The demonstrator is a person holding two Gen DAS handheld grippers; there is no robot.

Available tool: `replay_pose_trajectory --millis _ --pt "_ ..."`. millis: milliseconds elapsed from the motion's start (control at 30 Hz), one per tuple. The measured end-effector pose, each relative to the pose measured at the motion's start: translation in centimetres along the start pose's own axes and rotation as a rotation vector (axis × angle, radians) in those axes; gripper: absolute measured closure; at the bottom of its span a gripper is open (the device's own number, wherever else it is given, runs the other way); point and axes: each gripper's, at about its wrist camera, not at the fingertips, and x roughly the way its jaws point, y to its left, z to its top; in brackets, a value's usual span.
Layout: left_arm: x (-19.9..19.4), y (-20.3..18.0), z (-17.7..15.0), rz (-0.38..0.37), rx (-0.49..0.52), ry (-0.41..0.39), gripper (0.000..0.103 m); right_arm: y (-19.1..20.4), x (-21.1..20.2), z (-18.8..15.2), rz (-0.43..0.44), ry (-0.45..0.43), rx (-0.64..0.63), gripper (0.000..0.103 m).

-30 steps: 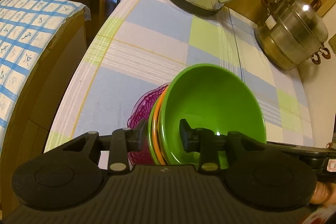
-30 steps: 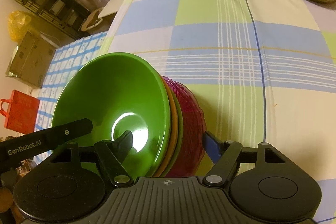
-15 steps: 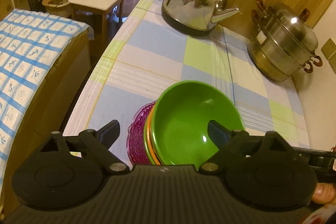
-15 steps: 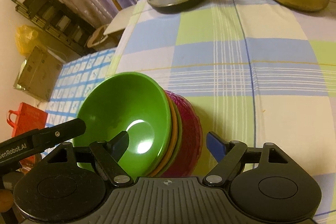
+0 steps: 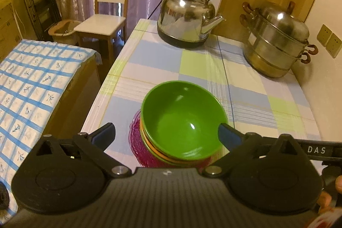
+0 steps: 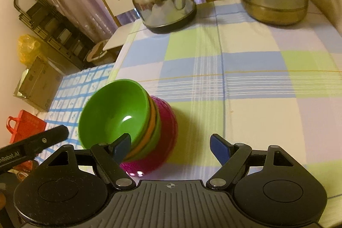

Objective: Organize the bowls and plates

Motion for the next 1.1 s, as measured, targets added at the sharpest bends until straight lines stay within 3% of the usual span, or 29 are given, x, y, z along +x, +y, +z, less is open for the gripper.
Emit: replay_pose_trajectory --millis 300,533,833,1100 --pt "-2.4 -0.8 -4.4 0.008 0.014 -0.016 0.0 -1.6 -3.3 -4.1 -0.045 -0.037 -0.002 0.023" --pt "-3.1 -1.4 -7.9 0.01 0.097 0.023 0.0 -2.5 -5.6 -8.1 -0.118 -0.079 0.008 0.023" --pt "-3.9 -1.4 -11.7 0.012 0.093 0.057 0.0 -2.3 -7.1 -12.3 -0.19 -0.108 -0.04 0.023" --pt "-4.2 -1.0 -14.2 -0.001 0.04 0.086 0.0 -1.4 -7.2 -15.0 -0.203 -0.107 -0.098 0.023"
